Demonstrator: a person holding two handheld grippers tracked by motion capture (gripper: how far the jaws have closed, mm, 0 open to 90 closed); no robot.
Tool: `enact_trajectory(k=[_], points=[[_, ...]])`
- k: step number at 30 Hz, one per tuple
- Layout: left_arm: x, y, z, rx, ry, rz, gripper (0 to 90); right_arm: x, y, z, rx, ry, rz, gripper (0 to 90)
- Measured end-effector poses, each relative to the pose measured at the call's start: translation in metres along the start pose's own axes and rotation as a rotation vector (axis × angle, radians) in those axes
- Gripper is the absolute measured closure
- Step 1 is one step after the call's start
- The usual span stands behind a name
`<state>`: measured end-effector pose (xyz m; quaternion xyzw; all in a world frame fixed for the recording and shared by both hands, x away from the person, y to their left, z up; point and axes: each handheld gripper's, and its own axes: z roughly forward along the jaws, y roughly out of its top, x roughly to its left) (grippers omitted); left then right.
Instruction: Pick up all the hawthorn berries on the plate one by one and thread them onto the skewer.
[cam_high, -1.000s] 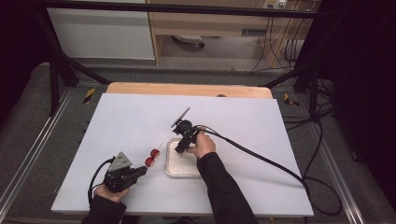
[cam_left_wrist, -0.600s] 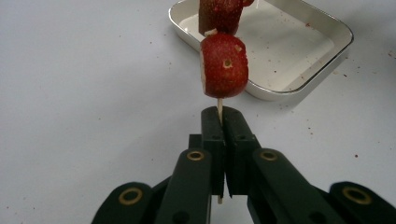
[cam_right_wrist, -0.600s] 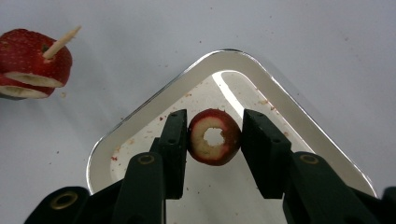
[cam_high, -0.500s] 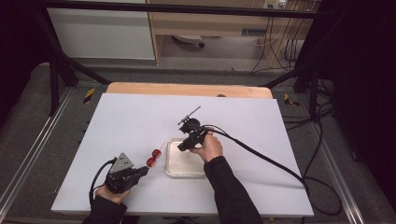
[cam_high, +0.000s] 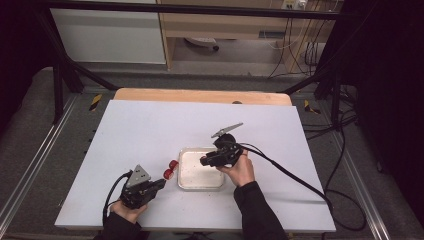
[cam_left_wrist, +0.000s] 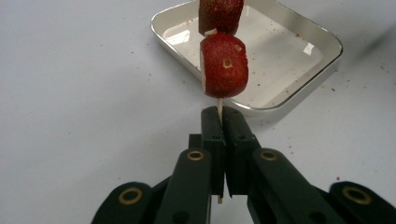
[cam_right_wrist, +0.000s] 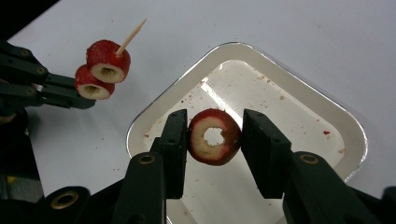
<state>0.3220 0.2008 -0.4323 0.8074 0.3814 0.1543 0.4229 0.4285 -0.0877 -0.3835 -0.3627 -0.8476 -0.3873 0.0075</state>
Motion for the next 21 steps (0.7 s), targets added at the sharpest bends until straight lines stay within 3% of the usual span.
enact_trajectory(k=[11, 21], points=[[-0.019, 0.016, 0.013, -0.046, -0.006, -0.032, 88.0, -0.015, -0.026, -0.024, -0.235, 0.013, 0.118, 62.4], [-0.034, 0.030, 0.027, -0.093, -0.027, -0.073, 88.0, -0.021, -0.032, -0.032, -0.417, 0.031, 0.203, 62.4]])
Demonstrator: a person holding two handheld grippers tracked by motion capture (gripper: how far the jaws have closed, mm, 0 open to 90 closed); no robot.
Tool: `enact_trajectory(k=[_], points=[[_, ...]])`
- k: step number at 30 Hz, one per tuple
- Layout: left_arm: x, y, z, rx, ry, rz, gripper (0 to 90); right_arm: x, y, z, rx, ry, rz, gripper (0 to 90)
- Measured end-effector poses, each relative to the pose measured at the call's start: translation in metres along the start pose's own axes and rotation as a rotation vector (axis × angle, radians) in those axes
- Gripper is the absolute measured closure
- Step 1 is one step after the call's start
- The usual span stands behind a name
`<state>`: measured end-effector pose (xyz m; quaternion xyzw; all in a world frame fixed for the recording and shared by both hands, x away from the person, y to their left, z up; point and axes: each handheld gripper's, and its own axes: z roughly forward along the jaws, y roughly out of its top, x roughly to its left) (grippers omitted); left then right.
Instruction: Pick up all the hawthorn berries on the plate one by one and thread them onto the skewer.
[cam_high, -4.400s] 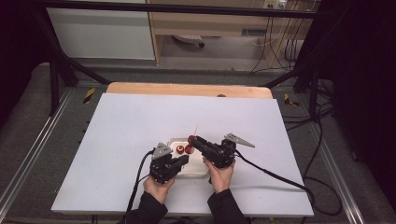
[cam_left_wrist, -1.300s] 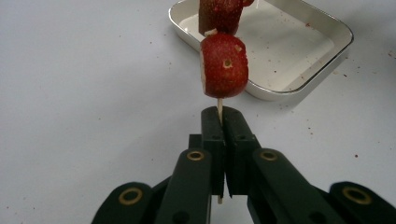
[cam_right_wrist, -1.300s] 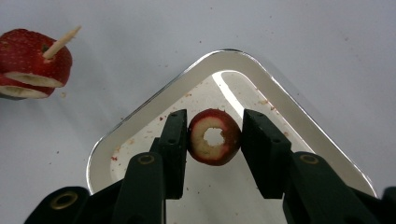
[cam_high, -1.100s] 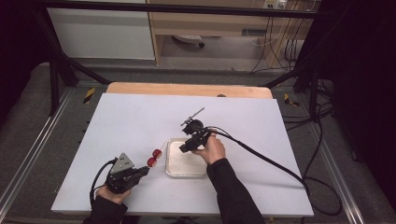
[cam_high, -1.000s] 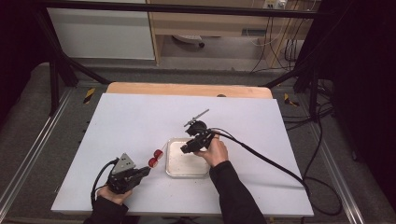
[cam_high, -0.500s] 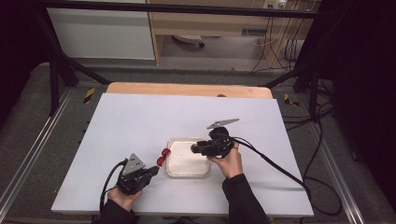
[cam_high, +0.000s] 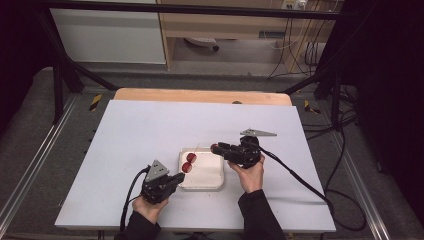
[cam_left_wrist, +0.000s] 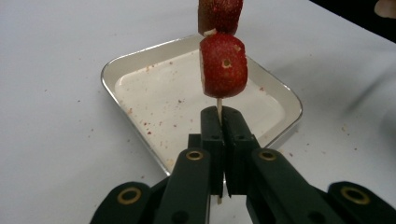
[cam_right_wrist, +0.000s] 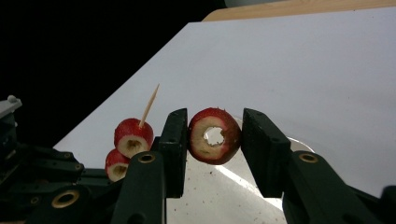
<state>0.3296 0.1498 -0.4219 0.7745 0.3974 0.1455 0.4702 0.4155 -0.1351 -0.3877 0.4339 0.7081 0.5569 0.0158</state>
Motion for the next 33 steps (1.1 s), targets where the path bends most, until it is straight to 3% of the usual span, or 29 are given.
enact_trajectory(k=[11, 19, 33], points=[[-0.006, 0.003, 0.006, -0.009, -0.006, -0.027, 88.0, 0.001, 0.004, 0.002, -0.134, 0.036, 0.060, 62.4], [-0.013, 0.005, 0.010, -0.020, -0.019, -0.045, 88.0, 0.002, 0.006, 0.003, -0.226, 0.024, 0.070, 62.5], [-0.022, 0.011, 0.021, -0.030, -0.041, -0.081, 88.0, 0.002, 0.007, 0.005, -0.320, 0.023, 0.080, 62.5]])
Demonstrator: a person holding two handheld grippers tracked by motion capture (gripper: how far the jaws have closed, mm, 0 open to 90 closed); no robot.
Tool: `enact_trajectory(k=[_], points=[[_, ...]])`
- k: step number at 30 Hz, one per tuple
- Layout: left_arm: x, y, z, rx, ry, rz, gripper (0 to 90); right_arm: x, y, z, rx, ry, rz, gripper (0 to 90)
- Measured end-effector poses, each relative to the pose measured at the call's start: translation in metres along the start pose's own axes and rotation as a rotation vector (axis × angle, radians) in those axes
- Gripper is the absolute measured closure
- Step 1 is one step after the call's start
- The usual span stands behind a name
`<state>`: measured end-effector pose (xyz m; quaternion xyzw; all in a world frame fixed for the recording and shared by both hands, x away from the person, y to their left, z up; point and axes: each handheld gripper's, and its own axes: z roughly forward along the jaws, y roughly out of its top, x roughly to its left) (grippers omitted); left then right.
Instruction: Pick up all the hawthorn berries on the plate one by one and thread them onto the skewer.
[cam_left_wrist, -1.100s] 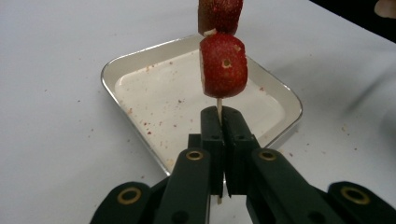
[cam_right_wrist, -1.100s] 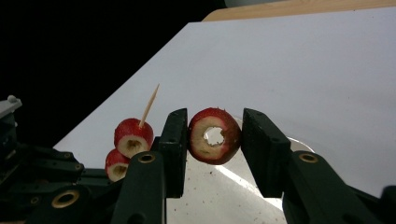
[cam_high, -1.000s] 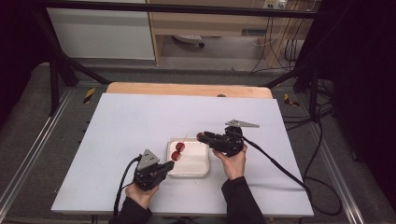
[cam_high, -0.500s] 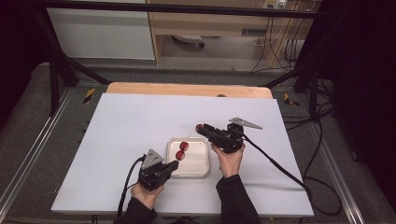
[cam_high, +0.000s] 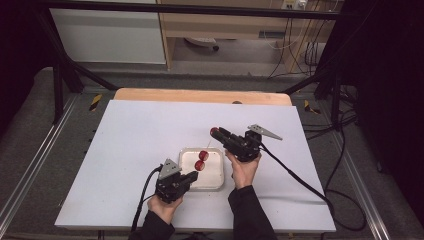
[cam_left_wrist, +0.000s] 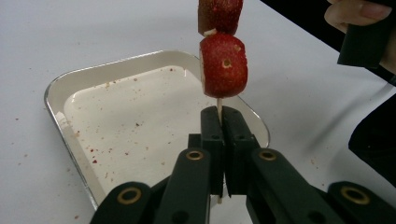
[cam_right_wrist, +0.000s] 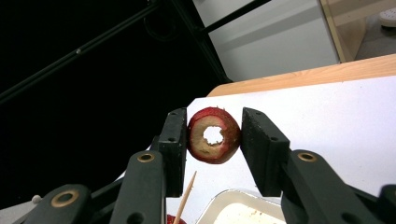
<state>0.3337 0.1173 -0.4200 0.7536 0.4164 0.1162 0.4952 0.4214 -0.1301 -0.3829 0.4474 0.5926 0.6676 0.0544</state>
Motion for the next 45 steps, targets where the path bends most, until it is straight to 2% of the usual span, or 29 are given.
enact_trajectory(k=[3, 5, 11, 19, 25, 37, 45], points=[[0.000, 0.002, 0.002, -0.009, -0.004, -0.016, 88.0, 0.001, -0.001, 0.001, -0.020, 0.005, 0.011, 62.5], [-0.001, 0.003, 0.002, -0.010, 0.000, -0.005, 88.0, 0.001, -0.001, 0.002, -0.030, 0.008, 0.017, 62.5], [-0.001, 0.004, 0.002, -0.018, -0.007, -0.023, 88.0, 0.002, -0.004, 0.002, -0.054, 0.013, 0.025, 62.5], [0.000, 0.005, 0.003, -0.024, -0.001, -0.021, 88.0, 0.002, -0.006, 0.004, -0.060, 0.026, 0.038, 62.5], [0.000, 0.006, 0.004, -0.022, -0.002, -0.022, 88.0, 0.002, -0.008, 0.005, -0.054, 0.031, 0.041, 62.6], [-0.001, 0.009, 0.006, -0.034, -0.006, -0.059, 88.1, 0.005, -0.018, 0.006, -0.030, 0.037, 0.030, 62.7], [0.000, 0.011, 0.007, -0.032, -0.002, -0.058, 88.3, 0.009, -0.027, 0.007, 0.007, 0.050, 0.028, 62.7]])
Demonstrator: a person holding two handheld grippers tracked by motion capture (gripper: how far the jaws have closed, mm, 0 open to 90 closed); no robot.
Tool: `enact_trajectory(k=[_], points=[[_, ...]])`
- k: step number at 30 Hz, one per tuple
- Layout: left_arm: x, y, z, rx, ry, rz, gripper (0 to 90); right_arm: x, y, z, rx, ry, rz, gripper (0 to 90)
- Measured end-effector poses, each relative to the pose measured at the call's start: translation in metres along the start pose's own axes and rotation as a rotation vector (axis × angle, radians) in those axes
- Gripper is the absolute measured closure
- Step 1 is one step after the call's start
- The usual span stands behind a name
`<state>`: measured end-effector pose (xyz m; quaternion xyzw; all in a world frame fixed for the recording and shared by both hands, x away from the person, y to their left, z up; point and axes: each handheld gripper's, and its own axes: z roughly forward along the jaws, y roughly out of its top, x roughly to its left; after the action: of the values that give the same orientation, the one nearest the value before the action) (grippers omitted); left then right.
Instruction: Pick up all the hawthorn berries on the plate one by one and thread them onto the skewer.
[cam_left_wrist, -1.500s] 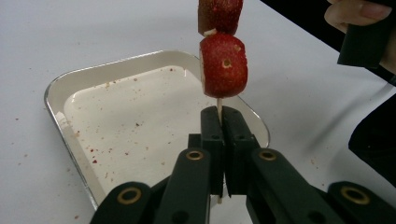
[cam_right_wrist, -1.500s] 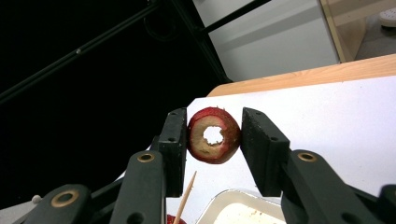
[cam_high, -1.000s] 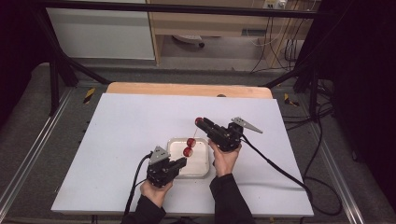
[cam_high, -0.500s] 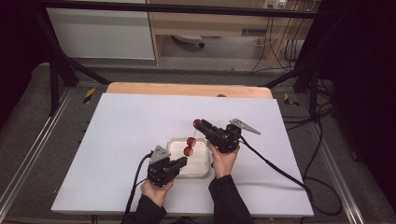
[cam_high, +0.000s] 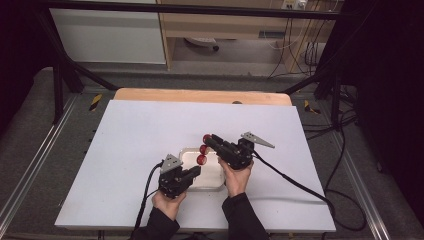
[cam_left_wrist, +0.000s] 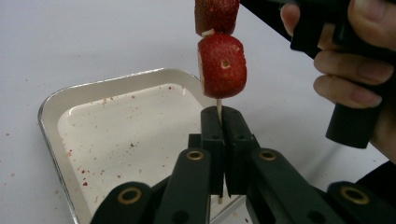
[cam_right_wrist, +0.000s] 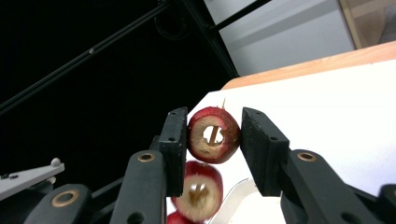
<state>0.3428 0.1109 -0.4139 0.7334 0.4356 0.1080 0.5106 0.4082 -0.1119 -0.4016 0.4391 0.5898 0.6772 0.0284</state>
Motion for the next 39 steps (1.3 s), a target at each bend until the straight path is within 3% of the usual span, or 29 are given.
enact_trajectory(k=[12, 14, 16, 22, 29, 39], points=[[0.003, -0.003, 0.002, 0.011, -0.005, 0.018, 88.3, 0.003, -0.005, -0.002, 0.033, 0.006, -0.004, 61.8], [0.003, -0.003, 0.001, 0.014, -0.008, 0.022, 88.2, 0.002, -0.002, -0.003, 0.034, 0.006, -0.016, 51.3], [0.004, -0.004, 0.000, 0.012, -0.008, 0.035, 88.2, 0.003, 0.001, -0.006, 0.049, 0.005, -0.029, 49.1], [0.008, -0.005, -0.004, 0.018, -0.004, 0.052, 88.2, 0.001, 0.010, -0.017, 0.127, -0.018, -0.111, 34.3], [0.016, -0.005, -0.009, 0.037, 0.001, 0.069, 88.1, -0.011, 0.010, -0.032, 0.255, -0.070, -0.206, 14.5], [0.026, -0.003, -0.016, 0.091, -0.010, 0.112, 88.1, -0.032, 0.002, -0.058, 0.387, -0.138, -0.322, 3.5]])
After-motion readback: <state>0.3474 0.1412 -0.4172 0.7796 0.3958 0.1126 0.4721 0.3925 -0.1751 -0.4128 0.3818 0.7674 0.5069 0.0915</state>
